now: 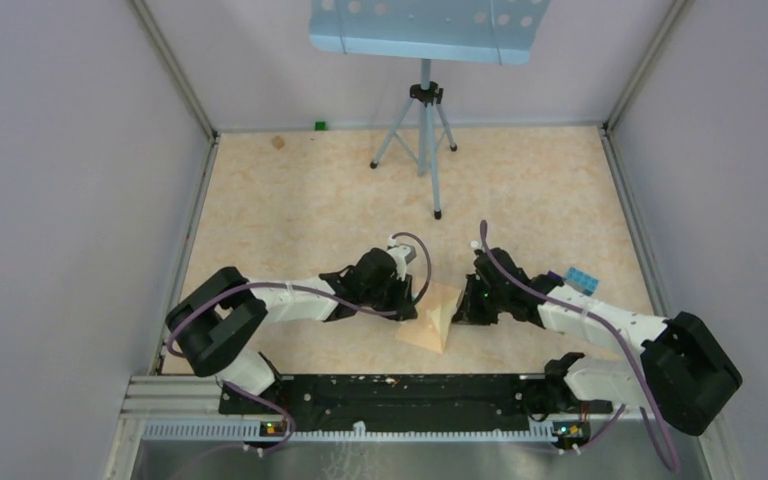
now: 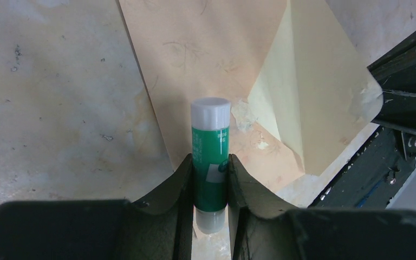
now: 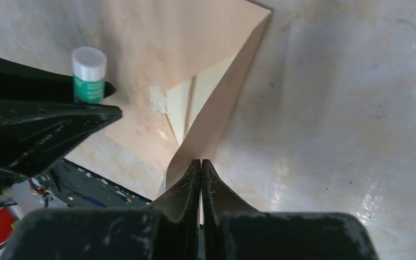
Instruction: Place the letter into the envelope and seal it
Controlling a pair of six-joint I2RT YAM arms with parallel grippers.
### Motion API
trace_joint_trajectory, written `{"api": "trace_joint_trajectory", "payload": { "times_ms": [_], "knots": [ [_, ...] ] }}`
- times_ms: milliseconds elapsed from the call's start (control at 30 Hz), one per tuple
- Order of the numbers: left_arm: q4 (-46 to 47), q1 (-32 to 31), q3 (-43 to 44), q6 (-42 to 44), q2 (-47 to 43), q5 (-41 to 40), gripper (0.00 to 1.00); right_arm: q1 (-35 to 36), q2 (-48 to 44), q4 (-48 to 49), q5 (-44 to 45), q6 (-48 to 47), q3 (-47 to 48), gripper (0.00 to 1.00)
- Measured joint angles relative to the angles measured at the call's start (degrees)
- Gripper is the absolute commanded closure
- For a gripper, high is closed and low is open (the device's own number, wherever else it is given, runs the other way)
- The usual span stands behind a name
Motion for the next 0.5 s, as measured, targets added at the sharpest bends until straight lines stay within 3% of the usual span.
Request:
{"api": "trace_joint_trajectory", "payload": {
  "times_ms": [500],
  "knots": [
    [1.2,-0.37,0.22,-1.7,0.83,-0.17,1.0,-0.02,10.32,10.49,-3.52,0.02,1.75,1.0]
  ]
}}
